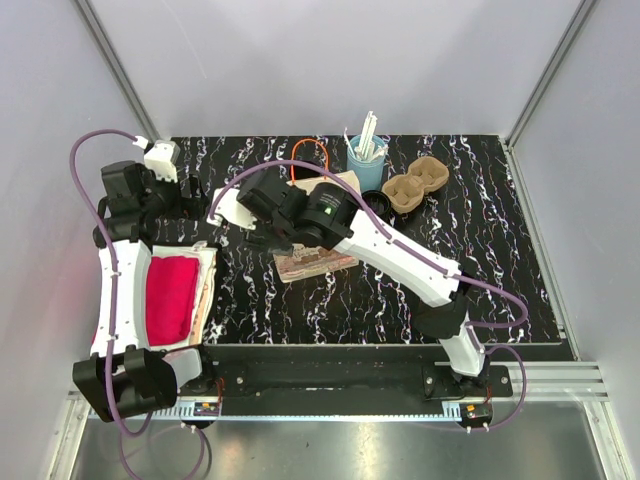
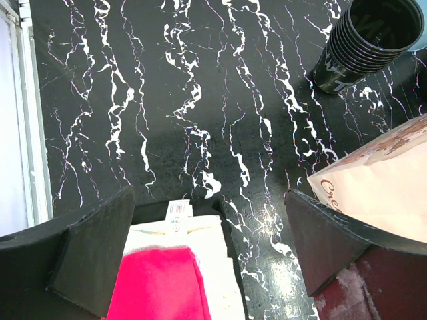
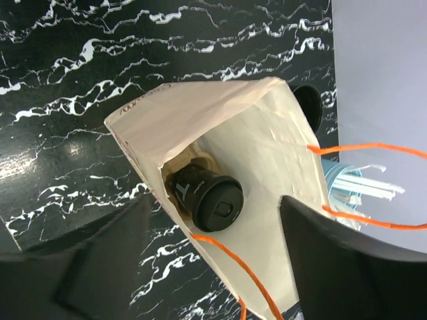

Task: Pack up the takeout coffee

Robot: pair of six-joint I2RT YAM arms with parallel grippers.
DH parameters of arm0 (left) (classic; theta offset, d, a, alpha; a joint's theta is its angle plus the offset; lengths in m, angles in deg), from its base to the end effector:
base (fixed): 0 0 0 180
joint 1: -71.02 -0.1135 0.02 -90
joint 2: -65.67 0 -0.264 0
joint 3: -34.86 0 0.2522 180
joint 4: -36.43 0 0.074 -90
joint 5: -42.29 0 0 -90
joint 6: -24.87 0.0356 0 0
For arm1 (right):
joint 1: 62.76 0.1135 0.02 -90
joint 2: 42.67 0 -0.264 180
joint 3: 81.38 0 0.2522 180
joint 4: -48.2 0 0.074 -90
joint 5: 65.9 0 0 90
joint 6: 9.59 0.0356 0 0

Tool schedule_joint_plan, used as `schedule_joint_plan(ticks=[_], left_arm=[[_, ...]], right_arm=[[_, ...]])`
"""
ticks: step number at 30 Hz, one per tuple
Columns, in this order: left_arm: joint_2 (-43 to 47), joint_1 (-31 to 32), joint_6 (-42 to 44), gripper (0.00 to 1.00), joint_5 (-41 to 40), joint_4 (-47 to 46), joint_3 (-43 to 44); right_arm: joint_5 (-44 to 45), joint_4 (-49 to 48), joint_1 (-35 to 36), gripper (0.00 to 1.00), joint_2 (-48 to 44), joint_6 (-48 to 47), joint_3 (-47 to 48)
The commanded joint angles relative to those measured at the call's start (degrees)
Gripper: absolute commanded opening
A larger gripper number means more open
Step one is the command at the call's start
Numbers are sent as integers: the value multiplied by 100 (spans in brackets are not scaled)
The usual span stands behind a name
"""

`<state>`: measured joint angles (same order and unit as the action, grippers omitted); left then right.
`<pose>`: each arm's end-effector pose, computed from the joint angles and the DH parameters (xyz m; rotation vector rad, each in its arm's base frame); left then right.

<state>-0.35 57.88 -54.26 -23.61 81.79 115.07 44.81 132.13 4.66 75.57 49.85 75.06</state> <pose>0.2451 0.0423 0.3614 0.2064 2.0579 -0.1879 0.1721 0.3811 0.4252 -1.6238 1.6386 -0.1030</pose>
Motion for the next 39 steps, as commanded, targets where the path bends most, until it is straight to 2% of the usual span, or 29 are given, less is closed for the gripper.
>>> schedule_joint_plan(ticks=[1,3,10,13,19,20,21,22,24,30,34,35,39], left_arm=[[203,-48,-41,99,236,-277,-19],[221,-39,-42,99,297,-277,-1],[379,-48,-50,99,631,-242,78],[502,-48,-24,99,806,-276,69],[695,-48,-384,99,869,-496,87],[713,-48,-463,99,834,-540,104],[748,-48,-681,99,816,-601,130],[844,-48,-787,99,729,-732,148],[932,-56,-1216,99,570,-821,270],[1188,-56,-1184,99,903,-1217,605],[1161,-56,-1123,99,1254,-1120,1079],[1188,-48,-1123,99,1308,-1199,1045],[1539,-56,-1175,99,1431,-1778,729]], right_arm=[[-128,-82,43,91,-300,-64,340],[-295,-118,43,99,-450,-29,384],[-691,-214,-62,100,-1292,165,525],[-823,-258,-351,100,-1592,226,542],[-1157,-354,-1493,100,-2092,411,569],[-1122,-459,-1634,100,-2242,411,395],[-1061,-678,-1801,100,-2435,368,-320],[-912,-1394,-1855,100,-2959,332,-815],[-446,-2075,-1960,100,-3454,157,-1999],[-541,-3446,-3066,100,-4597,226,-3857],[-1059,-3572,-4067,100,-4687,665,-4212],[-1295,-3581,-4479,100,-4678,875,-4230],[-1587,-3651,-5219,100,-4669,1096,-4318]])
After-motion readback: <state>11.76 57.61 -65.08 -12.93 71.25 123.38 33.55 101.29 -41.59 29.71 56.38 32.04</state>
